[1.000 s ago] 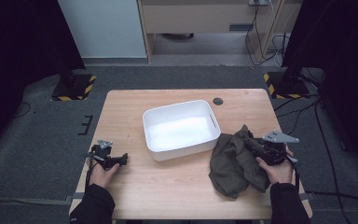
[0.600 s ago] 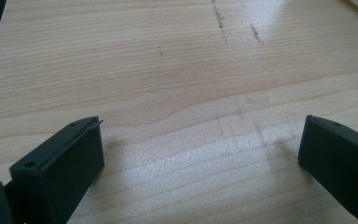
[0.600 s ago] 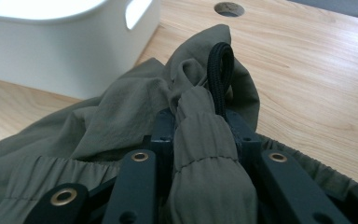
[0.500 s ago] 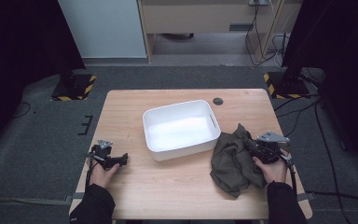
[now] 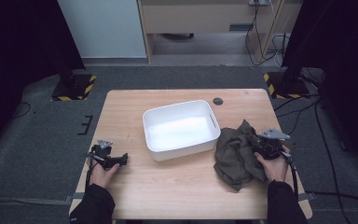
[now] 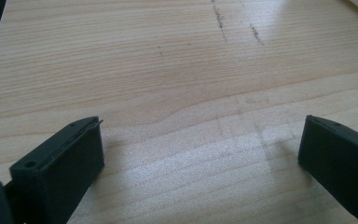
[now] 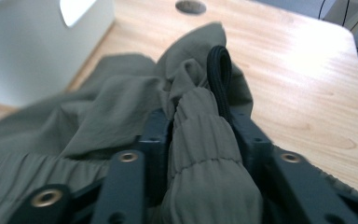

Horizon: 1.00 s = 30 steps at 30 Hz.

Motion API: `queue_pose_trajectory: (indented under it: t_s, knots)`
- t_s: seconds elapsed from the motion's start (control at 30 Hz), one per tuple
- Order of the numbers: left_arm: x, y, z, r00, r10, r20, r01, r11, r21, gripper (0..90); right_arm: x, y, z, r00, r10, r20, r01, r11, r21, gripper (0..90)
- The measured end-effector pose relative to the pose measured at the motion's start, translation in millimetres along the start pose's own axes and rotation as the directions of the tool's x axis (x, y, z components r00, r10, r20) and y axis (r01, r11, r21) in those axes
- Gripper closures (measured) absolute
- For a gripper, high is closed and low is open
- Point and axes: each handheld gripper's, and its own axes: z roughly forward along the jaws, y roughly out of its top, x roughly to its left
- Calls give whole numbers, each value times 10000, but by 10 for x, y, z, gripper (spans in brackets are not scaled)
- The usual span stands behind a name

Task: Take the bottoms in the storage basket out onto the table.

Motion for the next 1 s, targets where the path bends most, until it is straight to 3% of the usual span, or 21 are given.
queue_pose_trajectory:
  t_s: [0.13, 0.23, 0.33, 0.57, 0.77, 0.87, 1.0]
  knots:
    - [0, 0, 0, 10000, -2, -1, 2, 10000, 3, 0, -21, 55, -117, 9996, 266, 19, -264, 9969, -740, 454]
    - [0, 0, 0, 10000, -3, 0, 3, 10000, 2, 0, -23, 102, -244, 9994, 356, 53, -345, 9884, -1478, 371]
    - [0, 0, 0, 10000, -2, 0, 2, 10000, 3, 0, -4, 125, -368, 9974, 636, -346, -691, 9783, -1954, 292]
    - [0, 0, 0, 10000, -1, 1, 1, 10000, 2, 0, 173, 47, -474, 9967, 487, -642, -578, 9872, -1484, 179]
    - [0, 0, 0, 10000, -2, 1, 2, 10000, 1, 0, 397, -38, -426, 9998, 188, 117, -171, 9903, -1380, 104]
    - [0, 0, 0, 10000, -1, -1, 1, 10000, 2, 0, 493, -62, -372, 9982, -226, 547, 291, 9924, -1199, 85]
    - [-1, 0, 0, 10000, -5, -3, 5, 10000, 0, 0, 540, -129, -276, 9974, -439, 570, 498, 9929, -1077, 82]
